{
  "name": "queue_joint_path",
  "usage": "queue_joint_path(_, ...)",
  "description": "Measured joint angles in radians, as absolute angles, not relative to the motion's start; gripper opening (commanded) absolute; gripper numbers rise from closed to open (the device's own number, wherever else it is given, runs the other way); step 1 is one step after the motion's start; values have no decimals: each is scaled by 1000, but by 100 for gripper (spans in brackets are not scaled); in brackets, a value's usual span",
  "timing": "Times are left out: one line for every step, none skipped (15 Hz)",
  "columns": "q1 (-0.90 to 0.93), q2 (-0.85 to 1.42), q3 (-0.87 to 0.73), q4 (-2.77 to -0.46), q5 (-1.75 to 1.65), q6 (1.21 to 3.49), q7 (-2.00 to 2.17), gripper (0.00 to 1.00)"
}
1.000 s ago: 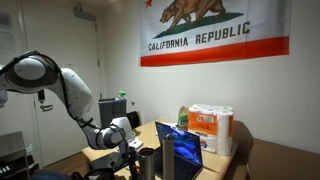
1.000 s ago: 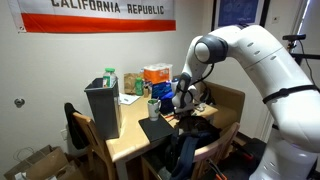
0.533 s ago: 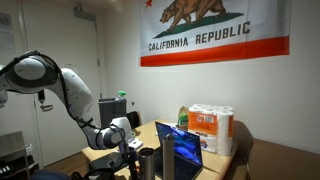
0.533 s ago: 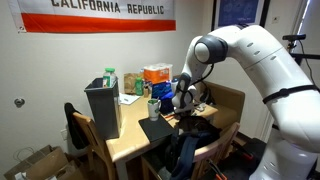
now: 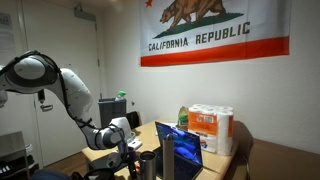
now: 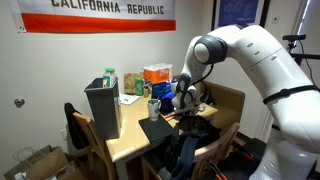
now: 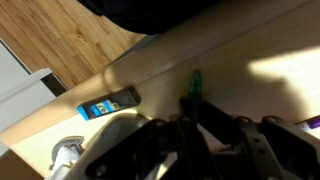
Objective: Put the spoon in the cup, the cup in the bag and close the laptop
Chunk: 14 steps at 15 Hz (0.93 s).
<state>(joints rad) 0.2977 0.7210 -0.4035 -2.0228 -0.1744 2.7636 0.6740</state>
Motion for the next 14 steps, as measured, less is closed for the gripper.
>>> queue_joint_path(298,717,-400,-2026,-174,2761,673,8)
queue_joint_path(299,711,-393,-2031,-174,2756,672,8)
queue_joint_path(299,701,-385,-2037,-174,2748,671,8)
queue_joint_path(300,686,-373,-2044,-174,2738,670,8)
queue_joint_path(301,666,-359,-2052,-174,2724,666,8)
queue_joint_path(301,640,-343,-2062,-174,2707,655,8)
queue_joint_path(301,607,-326,-2073,-174,2680,646,9)
queue_joint_path(300,565,-307,-2085,-174,2642,630,9)
queue_joint_path(297,516,-289,-2096,-174,2593,611,9)
queue_joint_path(294,463,-271,-2106,-174,2534,591,9)
queue_joint_path(286,407,-251,-2113,-173,2463,568,9)
queue_joint_path(274,351,-228,-2116,-173,2385,542,9)
queue_joint_path(258,294,-203,-2115,-169,2303,511,9)
queue_joint_path(250,240,-191,-2114,-148,2219,469,9)
